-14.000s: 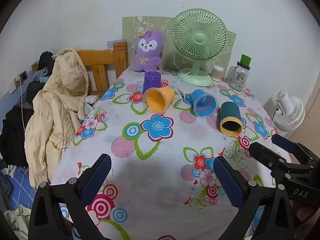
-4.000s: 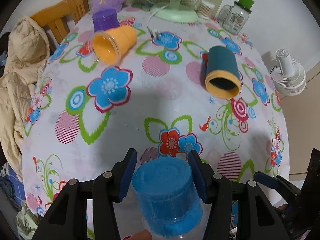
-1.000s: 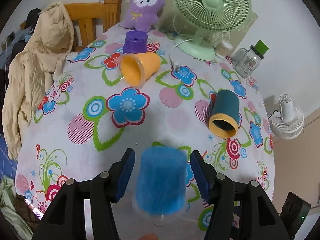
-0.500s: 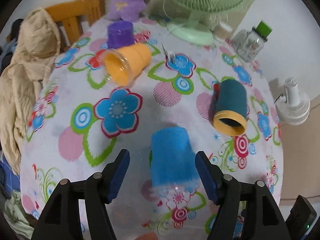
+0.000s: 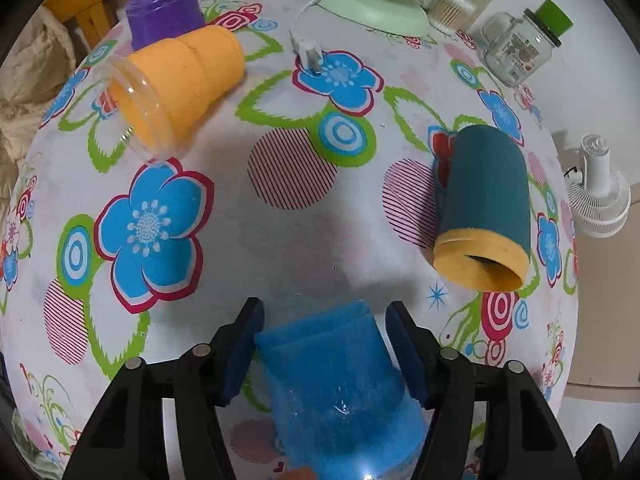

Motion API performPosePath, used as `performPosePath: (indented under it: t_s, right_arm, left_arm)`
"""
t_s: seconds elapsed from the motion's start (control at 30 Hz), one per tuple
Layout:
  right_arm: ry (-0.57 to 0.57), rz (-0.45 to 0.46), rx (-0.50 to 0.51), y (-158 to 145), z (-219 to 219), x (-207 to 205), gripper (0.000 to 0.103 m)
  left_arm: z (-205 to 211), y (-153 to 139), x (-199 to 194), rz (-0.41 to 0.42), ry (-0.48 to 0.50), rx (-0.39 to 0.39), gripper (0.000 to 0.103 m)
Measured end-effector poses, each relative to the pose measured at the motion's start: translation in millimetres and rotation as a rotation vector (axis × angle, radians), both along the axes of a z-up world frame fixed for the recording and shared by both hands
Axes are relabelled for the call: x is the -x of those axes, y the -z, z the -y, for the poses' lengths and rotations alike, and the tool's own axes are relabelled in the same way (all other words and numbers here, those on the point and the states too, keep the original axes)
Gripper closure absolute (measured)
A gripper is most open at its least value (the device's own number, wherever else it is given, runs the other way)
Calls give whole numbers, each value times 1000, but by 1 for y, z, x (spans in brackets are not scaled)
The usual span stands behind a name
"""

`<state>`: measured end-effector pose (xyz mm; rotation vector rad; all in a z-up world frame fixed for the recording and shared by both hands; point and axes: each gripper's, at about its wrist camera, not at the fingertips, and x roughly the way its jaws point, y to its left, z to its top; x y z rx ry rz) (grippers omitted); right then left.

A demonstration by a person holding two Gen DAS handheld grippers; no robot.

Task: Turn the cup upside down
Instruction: 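Lower the blue cup rim-down onto the tablecloth with the left gripper, then open the left gripper and withdraw both tools from the cup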

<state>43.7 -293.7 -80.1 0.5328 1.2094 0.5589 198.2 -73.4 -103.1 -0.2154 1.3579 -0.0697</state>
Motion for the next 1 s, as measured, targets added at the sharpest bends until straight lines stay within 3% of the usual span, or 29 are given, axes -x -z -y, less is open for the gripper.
performPosePath:
  t_s: [0.43, 0.7, 0.87, 1.0]
  right_arm:
    - [-35, 35, -1, -10, -12, -3, 13]
    - [-46, 54, 4, -18, -20, 4, 13]
    - [-45, 66, 11, -22, -21, 9, 13]
    - [-42, 77, 22, -26, -22, 8, 13]
  left_arm:
    - [-6, -56, 32, 178, 0, -2, 46]
    - [-4, -67, 53, 222, 15, -28, 49]
    - [-3, -70, 61, 243, 16, -37, 46]
    - [-1, -85, 71, 306, 27, -59, 34]
